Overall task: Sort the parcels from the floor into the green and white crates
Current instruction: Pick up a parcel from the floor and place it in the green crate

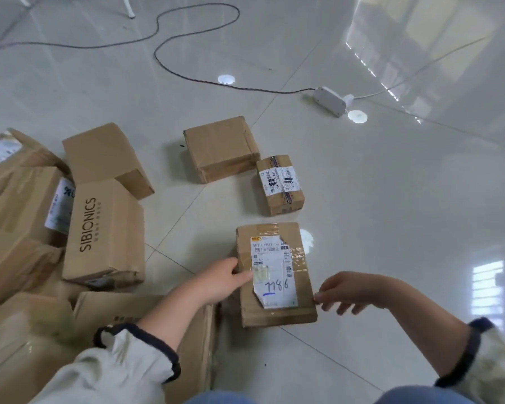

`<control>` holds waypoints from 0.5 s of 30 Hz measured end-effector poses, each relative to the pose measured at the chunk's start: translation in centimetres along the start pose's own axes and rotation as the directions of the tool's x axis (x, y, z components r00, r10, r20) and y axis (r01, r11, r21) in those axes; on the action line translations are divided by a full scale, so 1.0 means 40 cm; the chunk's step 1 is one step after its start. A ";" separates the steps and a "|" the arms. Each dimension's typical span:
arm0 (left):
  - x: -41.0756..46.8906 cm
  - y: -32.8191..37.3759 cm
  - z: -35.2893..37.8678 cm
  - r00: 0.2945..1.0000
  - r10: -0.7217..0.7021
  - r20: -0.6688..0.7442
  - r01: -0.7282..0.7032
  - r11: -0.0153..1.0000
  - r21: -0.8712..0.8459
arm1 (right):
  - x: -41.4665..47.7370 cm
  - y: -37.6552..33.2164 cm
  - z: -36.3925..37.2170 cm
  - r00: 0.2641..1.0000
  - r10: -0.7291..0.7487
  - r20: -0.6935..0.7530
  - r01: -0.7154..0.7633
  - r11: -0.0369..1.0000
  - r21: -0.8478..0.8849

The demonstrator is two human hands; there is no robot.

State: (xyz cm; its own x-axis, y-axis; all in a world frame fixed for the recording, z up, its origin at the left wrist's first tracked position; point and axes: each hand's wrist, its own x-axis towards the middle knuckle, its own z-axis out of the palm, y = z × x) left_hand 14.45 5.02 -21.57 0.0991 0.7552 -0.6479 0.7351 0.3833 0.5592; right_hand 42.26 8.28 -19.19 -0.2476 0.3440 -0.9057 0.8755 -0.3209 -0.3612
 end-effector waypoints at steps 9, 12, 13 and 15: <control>-0.016 0.033 0.060 0.999 0.010 0.051 0.001 0.979 -0.204 | 0.041 -0.001 0.060 0.970 -0.245 -0.004 0.205 0.803 0.559; -0.015 0.029 0.065 0.999 -0.006 0.046 0.016 0.971 -0.238 | 0.046 -0.007 0.060 0.964 -0.265 -0.006 0.217 0.777 0.591; -0.015 0.028 0.064 0.999 -0.008 0.049 0.020 0.968 -0.252 | 0.047 -0.009 0.058 0.963 -0.269 -0.006 0.220 0.774 0.594; -0.018 0.026 0.058 0.998 -0.005 0.065 0.023 0.961 -0.274 | 0.046 -0.014 0.055 0.962 -0.271 -0.025 0.234 0.779 0.582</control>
State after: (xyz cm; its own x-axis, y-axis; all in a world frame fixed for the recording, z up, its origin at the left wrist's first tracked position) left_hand 16.72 3.63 -21.72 0.1384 0.7170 -0.6832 0.5251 0.5318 0.6645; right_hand 40.42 7.15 -21.15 -0.4651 0.4400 -0.7682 0.3826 -0.6826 -0.6226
